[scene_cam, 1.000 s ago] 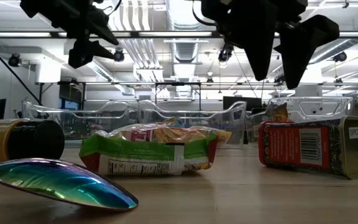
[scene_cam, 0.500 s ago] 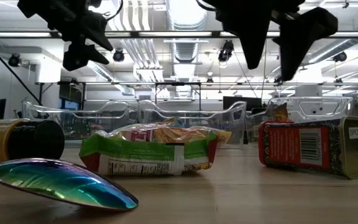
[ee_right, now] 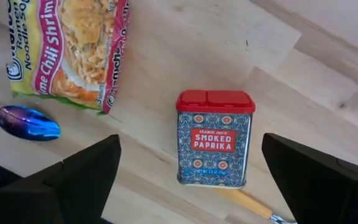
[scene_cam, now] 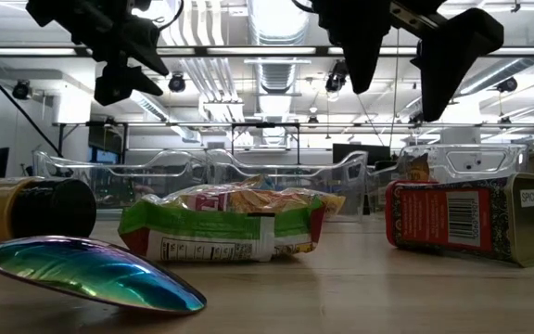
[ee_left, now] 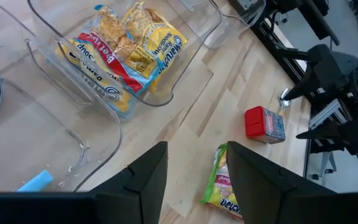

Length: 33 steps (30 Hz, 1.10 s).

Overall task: Pick & Place Food Item
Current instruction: Put the red seasoning can into the right transparent bin

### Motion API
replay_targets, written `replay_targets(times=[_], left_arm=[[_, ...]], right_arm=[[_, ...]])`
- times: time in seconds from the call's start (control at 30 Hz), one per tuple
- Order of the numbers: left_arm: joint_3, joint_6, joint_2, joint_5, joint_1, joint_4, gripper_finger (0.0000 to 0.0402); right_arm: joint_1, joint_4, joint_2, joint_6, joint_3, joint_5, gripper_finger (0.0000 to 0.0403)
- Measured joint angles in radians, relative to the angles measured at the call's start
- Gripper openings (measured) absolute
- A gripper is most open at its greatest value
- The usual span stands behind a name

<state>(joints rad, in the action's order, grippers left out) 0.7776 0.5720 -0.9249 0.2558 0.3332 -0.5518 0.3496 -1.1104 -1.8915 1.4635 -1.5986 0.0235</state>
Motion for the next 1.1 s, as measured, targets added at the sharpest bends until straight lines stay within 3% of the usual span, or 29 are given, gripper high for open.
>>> replay_targets(times=[0.53,0.9,1.1], left_arm=[[0.000,-0.003,0.000,0.000,0.000,0.000,0.0172],[0.000,-0.023,0.000,0.000,0.000,-0.002,0.0172],[0.000,-0.025,0.000,0.000,0.000,-0.007,0.0172]], right_arm=[[0.008,-0.006,-0.015,-0.031,0.002,-0.021,0.0388],[0.008,0.029,-0.063,-0.122,0.002,0.089,0.0400],[0.010,-0.017,-0.109,-0.021,0.002,0.084,0.0400]])
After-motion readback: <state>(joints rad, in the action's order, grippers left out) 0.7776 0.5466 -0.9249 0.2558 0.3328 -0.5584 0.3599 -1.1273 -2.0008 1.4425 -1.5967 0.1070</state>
